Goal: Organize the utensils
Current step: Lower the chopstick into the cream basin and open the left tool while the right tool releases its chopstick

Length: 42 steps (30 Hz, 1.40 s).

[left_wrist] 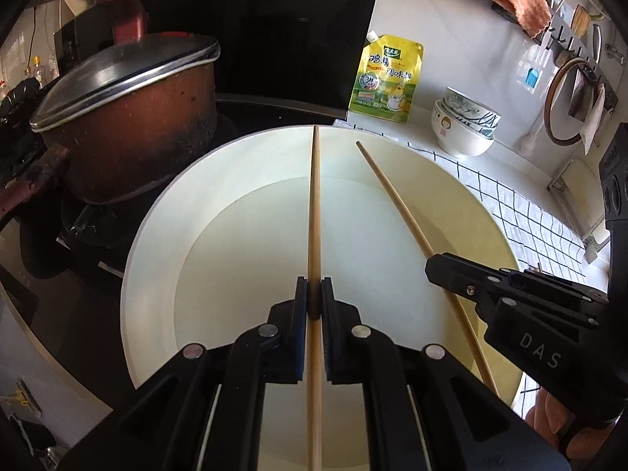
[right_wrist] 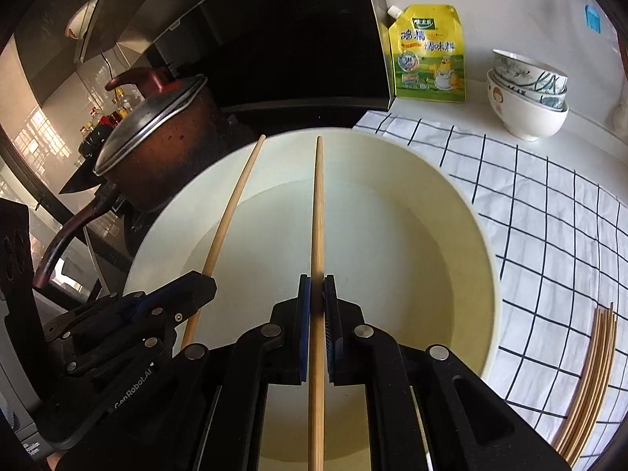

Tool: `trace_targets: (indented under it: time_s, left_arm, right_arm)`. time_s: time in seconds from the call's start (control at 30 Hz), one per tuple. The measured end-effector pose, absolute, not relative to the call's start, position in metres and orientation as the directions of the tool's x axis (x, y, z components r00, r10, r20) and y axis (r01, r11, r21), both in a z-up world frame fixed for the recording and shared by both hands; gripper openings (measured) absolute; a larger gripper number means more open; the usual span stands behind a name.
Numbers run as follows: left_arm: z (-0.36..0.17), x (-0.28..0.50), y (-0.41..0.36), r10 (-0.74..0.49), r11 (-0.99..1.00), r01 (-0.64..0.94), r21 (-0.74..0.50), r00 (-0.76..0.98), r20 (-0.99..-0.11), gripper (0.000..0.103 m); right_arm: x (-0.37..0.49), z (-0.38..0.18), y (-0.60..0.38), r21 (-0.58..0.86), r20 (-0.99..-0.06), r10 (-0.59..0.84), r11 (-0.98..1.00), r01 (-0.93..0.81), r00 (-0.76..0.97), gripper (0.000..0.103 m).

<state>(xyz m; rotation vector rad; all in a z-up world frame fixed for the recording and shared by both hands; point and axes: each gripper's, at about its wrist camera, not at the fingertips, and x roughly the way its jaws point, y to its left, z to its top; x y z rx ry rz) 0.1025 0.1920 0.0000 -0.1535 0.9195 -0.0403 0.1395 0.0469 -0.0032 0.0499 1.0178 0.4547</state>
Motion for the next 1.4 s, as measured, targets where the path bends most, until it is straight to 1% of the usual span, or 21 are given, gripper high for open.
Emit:
trace_targets:
  time_s: [0.2,0.37,0.4,0.43,0.47,0.5,0.53,0.57,1.03,1.23,1.4]
  left_arm:
    - [-0.019,0.107,0.194,-0.113,0.986,-0.037,-0.163,0.569,-0.814,0.008]
    - [-0.028,0.107,0.193,-0.109,0.986,-0.048,-0.161,0.549,-0.828,0.008]
    - [-0.027,0.107,0.194,-0.108,0.985,-0.053,-0.163,0.550,-0.828,0.011]
    - [-0.027,0.106,0.195,-0.101,0.985,-0.060,-0.161,0.553,-0.827,0.021]
    - [-0.025,0.105,0.196,-0.094,0.985,-0.066,-0.157,0.560,-0.823,0.027]
    - [-0.024,0.103,0.198,-0.086,0.985,-0.074,-0.155,0.569,-0.818,0.043]
    - [-0.021,0.101,0.199,-0.079,0.985,-0.082,-0.154,0.579,-0.812,0.052]
    - [-0.019,0.099,0.200,-0.082,0.984,-0.081,-0.160,0.588,-0.805,0.051]
    - [0.000,0.085,0.193,-0.063,0.985,-0.089,-0.150,0.621,-0.782,0.051]
    - [0.010,0.075,0.184,-0.054,0.988,-0.079,-0.134,0.635,-0.771,0.051]
    - [0.017,0.068,0.174,-0.054,0.990,-0.064,-0.123,0.642,-0.765,0.051]
  right_arm:
    - [0.140,-0.022,0.051,0.225,-0.843,0.352,0.918,-0.328,0.407,0.007]
    - [0.138,-0.025,0.048,0.211,-0.846,0.336,0.924,-0.318,0.414,0.007]
    - [0.138,-0.024,0.047,0.211,-0.844,0.336,0.925,-0.316,0.418,0.007]
    - [0.137,-0.022,0.045,0.210,-0.840,0.336,0.926,-0.315,0.427,0.008]
    - [0.137,-0.021,0.044,0.207,-0.837,0.333,0.927,-0.313,0.433,0.011]
    - [0.135,-0.019,0.042,0.204,-0.834,0.331,0.928,-0.312,0.440,0.011]
    - [0.134,-0.017,0.041,0.202,-0.832,0.330,0.929,-0.310,0.446,0.011]
    - [0.133,-0.016,0.040,0.203,-0.830,0.331,0.929,-0.309,0.449,0.011]
    - [0.111,0.000,0.022,0.223,-0.798,0.351,0.927,-0.302,0.490,0.011]
    - [0.099,0.008,0.012,0.231,-0.781,0.355,0.929,-0.290,0.514,0.017]
    - [0.088,0.014,0.002,0.234,-0.769,0.354,0.931,-0.281,0.532,0.018]
